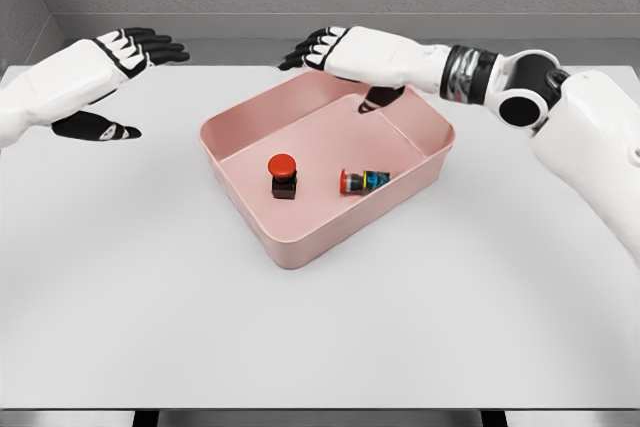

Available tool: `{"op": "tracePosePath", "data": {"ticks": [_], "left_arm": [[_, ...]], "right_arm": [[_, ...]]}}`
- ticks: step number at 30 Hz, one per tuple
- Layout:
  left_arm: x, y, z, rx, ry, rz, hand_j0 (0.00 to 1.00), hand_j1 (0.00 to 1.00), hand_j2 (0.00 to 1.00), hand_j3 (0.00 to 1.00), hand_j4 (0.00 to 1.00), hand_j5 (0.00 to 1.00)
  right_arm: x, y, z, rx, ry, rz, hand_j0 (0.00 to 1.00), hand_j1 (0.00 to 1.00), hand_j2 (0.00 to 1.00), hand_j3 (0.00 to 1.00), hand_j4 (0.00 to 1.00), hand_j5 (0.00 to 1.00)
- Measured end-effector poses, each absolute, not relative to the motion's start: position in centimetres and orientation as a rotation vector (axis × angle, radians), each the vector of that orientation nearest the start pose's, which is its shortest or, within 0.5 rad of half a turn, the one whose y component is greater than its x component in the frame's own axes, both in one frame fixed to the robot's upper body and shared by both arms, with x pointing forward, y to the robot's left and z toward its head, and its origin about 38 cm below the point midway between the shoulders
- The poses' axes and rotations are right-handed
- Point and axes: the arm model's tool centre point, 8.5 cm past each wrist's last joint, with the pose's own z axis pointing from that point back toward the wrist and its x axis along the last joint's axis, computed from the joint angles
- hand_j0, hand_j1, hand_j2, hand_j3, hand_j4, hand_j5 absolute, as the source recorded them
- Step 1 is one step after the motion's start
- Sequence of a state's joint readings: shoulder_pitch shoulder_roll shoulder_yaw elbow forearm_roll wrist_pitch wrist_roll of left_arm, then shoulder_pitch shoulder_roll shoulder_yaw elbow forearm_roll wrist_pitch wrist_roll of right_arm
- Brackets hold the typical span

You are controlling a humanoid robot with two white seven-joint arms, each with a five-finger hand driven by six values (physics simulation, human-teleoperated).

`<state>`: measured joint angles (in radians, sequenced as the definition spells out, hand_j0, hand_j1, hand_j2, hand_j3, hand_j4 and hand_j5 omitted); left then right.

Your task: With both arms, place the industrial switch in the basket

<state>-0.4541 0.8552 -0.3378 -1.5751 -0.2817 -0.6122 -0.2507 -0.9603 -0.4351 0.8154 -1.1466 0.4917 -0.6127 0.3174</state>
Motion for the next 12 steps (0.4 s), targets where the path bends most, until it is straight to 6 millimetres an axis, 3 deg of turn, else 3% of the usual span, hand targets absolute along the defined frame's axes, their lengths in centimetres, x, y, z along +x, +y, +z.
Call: {"op": "tracePosePath", "data": {"ticks": [5,9,12], "left_arm": [[40.9,32.9,27.4,0.542,-1.878,-1.711,1.0,1.0,1.0,1.0,1.0,1.0],[40.9,32.9,27.4,0.543,-1.878,-1.71,1.0,1.0,1.0,1.0,1.0,1.0],[40.9,32.9,27.3,0.542,-1.877,-1.709,1.0,1.0,1.0,1.0,1.0,1.0]], "right_arm": [[50.7,-24.7,25.0,0.716,2.357,-2.721,1.0,1.0,1.0,1.0,1.0,1.0],[48.0,-32.3,23.2,0.82,2.441,-2.791,1.0,1.0,1.0,1.0,1.0,1.0],[46.1,-36.4,22.2,0.87,2.478,-2.852,1.0,1.0,1.0,1.0,1.0,1.0]]}}
